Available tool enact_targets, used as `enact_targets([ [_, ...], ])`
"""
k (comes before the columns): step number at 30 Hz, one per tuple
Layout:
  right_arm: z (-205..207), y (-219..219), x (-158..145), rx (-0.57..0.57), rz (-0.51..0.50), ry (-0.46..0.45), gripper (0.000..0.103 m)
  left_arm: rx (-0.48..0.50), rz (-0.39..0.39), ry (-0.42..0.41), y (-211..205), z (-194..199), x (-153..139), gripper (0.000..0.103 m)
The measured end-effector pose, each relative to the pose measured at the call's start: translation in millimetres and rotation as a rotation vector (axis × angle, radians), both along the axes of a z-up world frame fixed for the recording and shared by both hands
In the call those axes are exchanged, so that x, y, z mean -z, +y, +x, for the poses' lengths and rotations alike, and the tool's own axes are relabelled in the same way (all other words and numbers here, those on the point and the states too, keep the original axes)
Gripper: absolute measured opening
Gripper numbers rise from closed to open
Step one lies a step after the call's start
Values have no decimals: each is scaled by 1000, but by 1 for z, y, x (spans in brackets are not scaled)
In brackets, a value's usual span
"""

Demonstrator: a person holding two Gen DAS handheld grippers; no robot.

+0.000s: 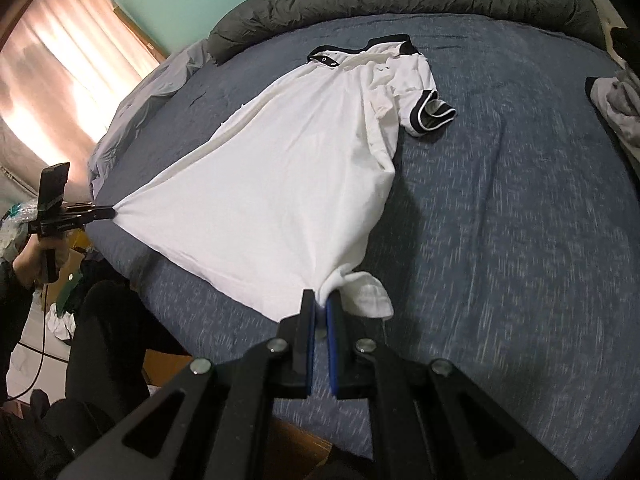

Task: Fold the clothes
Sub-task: 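Grasp the shirt hem with the right tool and pull it straight, then open the right tool and grasp the black-trimmed sleeve cuff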

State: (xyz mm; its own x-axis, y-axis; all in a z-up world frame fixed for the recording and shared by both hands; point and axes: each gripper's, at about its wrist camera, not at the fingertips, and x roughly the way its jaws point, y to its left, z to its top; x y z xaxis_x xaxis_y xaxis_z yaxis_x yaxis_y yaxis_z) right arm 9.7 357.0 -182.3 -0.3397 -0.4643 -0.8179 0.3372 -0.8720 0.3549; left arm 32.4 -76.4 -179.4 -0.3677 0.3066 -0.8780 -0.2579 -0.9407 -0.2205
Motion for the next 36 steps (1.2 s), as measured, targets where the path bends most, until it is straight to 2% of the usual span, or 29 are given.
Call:
enact_targets([
  [9, 29, 18, -7, 20, -11, 1, 3, -3, 32, 22, 0, 21, -12, 4],
  [17, 22, 27, 16, 64, -8, -39, 3, -52, 14, -52, -4, 11, 21, 4],
  [22, 10, 31, 10, 92, 15, -33, 3, -75, -3, -99, -3, 6, 34, 11],
  [26, -8, 37, 10, 124, 18, -34, 3, -113, 11, -117, -14, -2, 35, 24],
  [28, -18, 38, 10, 140, 21, -32, 4, -138, 17, -101, -20, -7, 30, 27],
  [29, -25, 39, 10, 152, 18, -32, 6, -145, 16, -88, -23, -12, 27, 30],
  [31, -41, 41, 11, 186, 4, -41, 19, -171, 44, -65, -30, -27, 24, 37],
  [32, -49, 42, 12, 203, -3, -45, 35, -189, 73, -59, -35, -36, 23, 38],
  [33, -59, 44, 12, 220, -13, -46, 39, -205, 90, -53, -37, -46, 23, 38],
  [36, -87, 47, 10, 258, -39, -42, 39, -235, 113, -26, -42, -76, 23, 38],
])
